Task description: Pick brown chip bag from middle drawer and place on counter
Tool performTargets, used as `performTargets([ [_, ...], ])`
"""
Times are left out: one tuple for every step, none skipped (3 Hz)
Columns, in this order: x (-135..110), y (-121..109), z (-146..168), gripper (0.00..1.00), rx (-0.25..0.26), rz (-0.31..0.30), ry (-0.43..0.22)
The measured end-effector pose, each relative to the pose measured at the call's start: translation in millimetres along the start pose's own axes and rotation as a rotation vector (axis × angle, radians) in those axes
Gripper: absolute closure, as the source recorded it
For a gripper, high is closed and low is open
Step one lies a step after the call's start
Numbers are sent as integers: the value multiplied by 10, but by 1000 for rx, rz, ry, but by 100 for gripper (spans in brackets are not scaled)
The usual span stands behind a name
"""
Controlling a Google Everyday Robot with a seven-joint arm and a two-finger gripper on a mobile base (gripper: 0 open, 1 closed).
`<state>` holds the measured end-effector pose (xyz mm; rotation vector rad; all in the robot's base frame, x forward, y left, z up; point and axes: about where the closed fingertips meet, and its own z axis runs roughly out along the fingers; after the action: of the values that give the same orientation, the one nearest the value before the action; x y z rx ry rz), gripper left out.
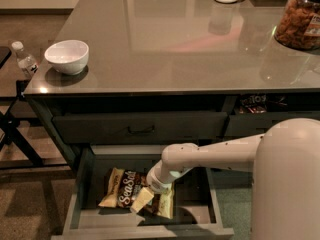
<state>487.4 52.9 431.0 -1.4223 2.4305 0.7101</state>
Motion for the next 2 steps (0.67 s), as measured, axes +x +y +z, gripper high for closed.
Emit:
performTargets([
  [23,-87,137,0,2,8,-10],
  [45,-144,303,0,4,16,-8],
])
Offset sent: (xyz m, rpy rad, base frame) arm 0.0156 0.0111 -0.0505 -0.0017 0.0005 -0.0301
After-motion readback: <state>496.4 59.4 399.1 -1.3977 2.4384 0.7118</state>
